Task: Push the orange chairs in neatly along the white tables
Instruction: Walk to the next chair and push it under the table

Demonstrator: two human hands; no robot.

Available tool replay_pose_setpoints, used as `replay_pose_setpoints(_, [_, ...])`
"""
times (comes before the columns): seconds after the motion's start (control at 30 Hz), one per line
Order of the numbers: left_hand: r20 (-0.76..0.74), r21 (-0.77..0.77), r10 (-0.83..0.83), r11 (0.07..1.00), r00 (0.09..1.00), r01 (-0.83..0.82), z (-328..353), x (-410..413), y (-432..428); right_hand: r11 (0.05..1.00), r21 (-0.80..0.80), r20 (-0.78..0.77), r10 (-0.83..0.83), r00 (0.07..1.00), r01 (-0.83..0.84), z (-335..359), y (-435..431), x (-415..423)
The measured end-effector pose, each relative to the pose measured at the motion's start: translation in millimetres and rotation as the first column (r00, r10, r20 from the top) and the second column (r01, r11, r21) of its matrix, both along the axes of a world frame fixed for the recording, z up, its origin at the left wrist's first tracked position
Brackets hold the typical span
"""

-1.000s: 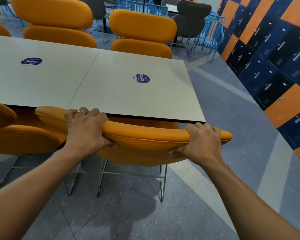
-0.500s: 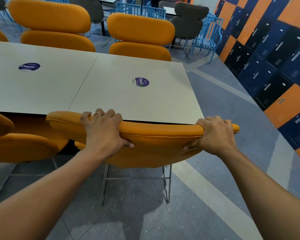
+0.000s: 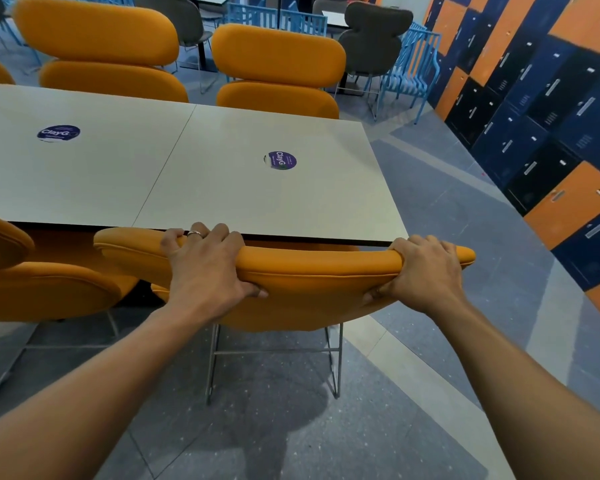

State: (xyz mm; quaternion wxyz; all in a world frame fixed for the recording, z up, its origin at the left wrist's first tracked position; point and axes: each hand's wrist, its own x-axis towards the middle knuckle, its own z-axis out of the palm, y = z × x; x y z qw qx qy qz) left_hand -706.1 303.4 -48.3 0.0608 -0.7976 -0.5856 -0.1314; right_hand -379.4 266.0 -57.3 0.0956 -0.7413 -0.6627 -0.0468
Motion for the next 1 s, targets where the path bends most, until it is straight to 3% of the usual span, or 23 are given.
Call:
replay_pose_setpoints(0.27, [-0.007, -0.013, 0.004, 1.0, 1.0, -0.004, 1, -8, 1, 0.998, 0.063, 0.004, -0.008, 1.0, 0.008, -4, -6, -8])
replay_pose_setpoints(1.0, [-0.045, -0.022, 0.074, 0.997, 0.996, -0.075, -2, -1, 3, 0.998, 0.054, -0.046, 0.045, 0.998, -0.043, -10, -3, 3])
